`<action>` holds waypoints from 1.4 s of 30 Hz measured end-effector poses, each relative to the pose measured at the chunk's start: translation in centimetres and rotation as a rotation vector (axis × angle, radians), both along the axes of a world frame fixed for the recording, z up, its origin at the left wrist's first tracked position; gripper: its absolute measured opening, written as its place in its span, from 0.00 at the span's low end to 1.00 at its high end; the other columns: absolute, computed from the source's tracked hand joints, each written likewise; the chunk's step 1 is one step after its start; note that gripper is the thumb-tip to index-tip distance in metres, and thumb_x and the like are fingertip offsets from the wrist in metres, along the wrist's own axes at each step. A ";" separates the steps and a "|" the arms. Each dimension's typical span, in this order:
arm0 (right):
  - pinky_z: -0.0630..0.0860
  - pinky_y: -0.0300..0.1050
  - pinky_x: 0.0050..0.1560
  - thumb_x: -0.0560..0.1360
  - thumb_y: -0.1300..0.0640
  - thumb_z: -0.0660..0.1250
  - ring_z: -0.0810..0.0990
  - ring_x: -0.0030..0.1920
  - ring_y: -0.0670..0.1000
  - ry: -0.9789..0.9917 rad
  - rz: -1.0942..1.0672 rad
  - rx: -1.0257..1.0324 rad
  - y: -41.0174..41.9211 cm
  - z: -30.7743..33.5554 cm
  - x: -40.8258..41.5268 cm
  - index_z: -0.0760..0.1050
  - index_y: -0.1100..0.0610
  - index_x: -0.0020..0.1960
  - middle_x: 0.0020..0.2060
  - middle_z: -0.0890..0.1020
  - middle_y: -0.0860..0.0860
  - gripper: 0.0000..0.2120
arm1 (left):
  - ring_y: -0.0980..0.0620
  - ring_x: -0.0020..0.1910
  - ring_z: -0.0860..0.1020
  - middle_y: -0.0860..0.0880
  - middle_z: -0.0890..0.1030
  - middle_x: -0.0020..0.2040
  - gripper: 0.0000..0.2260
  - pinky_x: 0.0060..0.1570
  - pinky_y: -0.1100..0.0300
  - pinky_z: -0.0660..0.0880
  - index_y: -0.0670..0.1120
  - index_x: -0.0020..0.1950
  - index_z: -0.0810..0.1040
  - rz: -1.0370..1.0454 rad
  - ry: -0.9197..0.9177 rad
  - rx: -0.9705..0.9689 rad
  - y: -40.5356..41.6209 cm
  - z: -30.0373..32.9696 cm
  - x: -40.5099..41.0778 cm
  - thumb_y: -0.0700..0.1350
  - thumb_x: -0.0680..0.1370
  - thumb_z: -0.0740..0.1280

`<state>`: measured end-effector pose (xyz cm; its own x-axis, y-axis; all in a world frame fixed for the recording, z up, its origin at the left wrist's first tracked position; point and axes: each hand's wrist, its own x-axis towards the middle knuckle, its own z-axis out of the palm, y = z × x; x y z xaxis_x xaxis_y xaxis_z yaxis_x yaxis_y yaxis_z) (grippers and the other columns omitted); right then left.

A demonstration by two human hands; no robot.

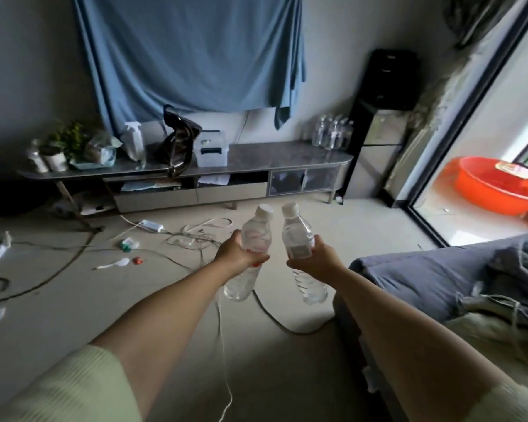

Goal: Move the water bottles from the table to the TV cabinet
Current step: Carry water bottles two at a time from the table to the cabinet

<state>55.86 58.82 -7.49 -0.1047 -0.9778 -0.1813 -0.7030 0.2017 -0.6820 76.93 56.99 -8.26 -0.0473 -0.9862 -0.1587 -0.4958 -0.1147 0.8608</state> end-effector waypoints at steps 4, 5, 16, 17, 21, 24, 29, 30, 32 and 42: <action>0.70 0.46 0.49 0.65 0.47 0.78 0.76 0.55 0.57 0.008 -0.101 0.018 -1.6 -0.7 -4.0 0.66 0.58 0.66 0.57 0.78 0.56 0.37 | 0.50 0.50 0.79 0.52 0.82 0.51 0.26 0.50 0.56 0.75 0.53 0.56 0.74 -0.119 -0.034 -0.009 -3.1 -0.4 -4.4 0.55 0.61 0.78; 0.70 0.46 0.49 0.65 0.46 0.78 0.76 0.56 0.57 0.018 -0.119 0.027 -2.1 -0.9 -4.7 0.66 0.58 0.66 0.57 0.78 0.56 0.37 | 0.50 0.49 0.79 0.52 0.82 0.51 0.26 0.49 0.57 0.75 0.53 0.55 0.74 -0.141 -0.034 -0.006 -4.0 -0.7 -5.2 0.55 0.62 0.78; 0.72 0.46 0.47 0.63 0.45 0.78 0.77 0.49 0.55 0.017 -0.268 -0.014 -12.3 -1.1 -8.0 0.68 0.56 0.61 0.50 0.80 0.53 0.33 | 0.48 0.49 0.80 0.51 0.82 0.50 0.24 0.55 0.51 0.77 0.54 0.55 0.74 -0.311 -0.053 0.015 -17.6 -0.2 -8.2 0.54 0.63 0.78; 0.72 0.46 0.47 0.63 0.45 0.78 0.77 0.49 0.54 0.007 -0.280 -0.024 -13.2 -0.9 -8.2 0.68 0.56 0.60 0.49 0.80 0.53 0.33 | 0.48 0.49 0.80 0.51 0.82 0.50 0.24 0.54 0.51 0.77 0.54 0.54 0.74 -0.317 -0.053 0.008 -18.9 0.1 -8.3 0.55 0.62 0.78; 0.71 0.45 0.46 0.61 0.45 0.78 0.77 0.48 0.53 -0.011 -0.317 -0.027 -16.4 -0.8 -9.2 0.69 0.54 0.60 0.48 0.79 0.51 0.32 | 0.49 0.48 0.80 0.52 0.82 0.48 0.22 0.51 0.55 0.76 0.54 0.52 0.75 -0.332 -0.070 -0.013 -23.0 0.8 -9.0 0.55 0.62 0.78; 0.71 0.45 0.46 0.62 0.45 0.78 0.77 0.48 0.54 -0.025 -0.322 -0.024 -18.4 -0.8 -10.0 0.69 0.53 0.60 0.48 0.79 0.50 0.32 | 0.49 0.49 0.79 0.52 0.81 0.49 0.22 0.50 0.56 0.74 0.55 0.51 0.73 -0.341 -0.078 -0.011 -25.5 1.0 -10.1 0.54 0.63 0.78; 0.70 0.44 0.45 0.62 0.47 0.78 0.76 0.48 0.53 -0.046 -0.325 0.001 -22.3 -1.5 -12.9 0.69 0.53 0.60 0.48 0.78 0.49 0.32 | 0.48 0.50 0.78 0.51 0.80 0.51 0.25 0.50 0.57 0.73 0.52 0.54 0.72 -0.361 -0.112 0.004 -29.5 0.3 -13.3 0.56 0.63 0.78; 0.70 0.44 0.45 0.62 0.47 0.78 0.75 0.48 0.52 -0.041 -0.320 0.009 -23.5 -1.6 -13.8 0.68 0.53 0.60 0.47 0.77 0.49 0.32 | 0.47 0.50 0.78 0.50 0.80 0.52 0.27 0.51 0.55 0.74 0.51 0.56 0.72 -0.373 -0.128 0.008 -30.6 0.2 -14.3 0.57 0.62 0.78; 0.70 0.44 0.45 0.62 0.48 0.78 0.75 0.48 0.53 -0.041 -0.318 0.015 -25.7 -1.7 -15.4 0.69 0.54 0.60 0.47 0.77 0.49 0.31 | 0.47 0.51 0.78 0.50 0.81 0.52 0.29 0.55 0.52 0.76 0.51 0.58 0.73 -0.391 -0.147 0.013 -32.7 0.1 -15.9 0.59 0.61 0.77; 0.75 0.47 0.49 0.62 0.49 0.78 0.78 0.51 0.55 -0.016 -0.264 0.004 -39.2 0.0 -25.7 0.70 0.56 0.60 0.50 0.80 0.53 0.31 | 0.50 0.46 0.79 0.52 0.82 0.46 0.23 0.46 0.56 0.75 0.54 0.52 0.76 -0.269 -0.079 -0.002 -44.4 1.1 -25.9 0.55 0.61 0.77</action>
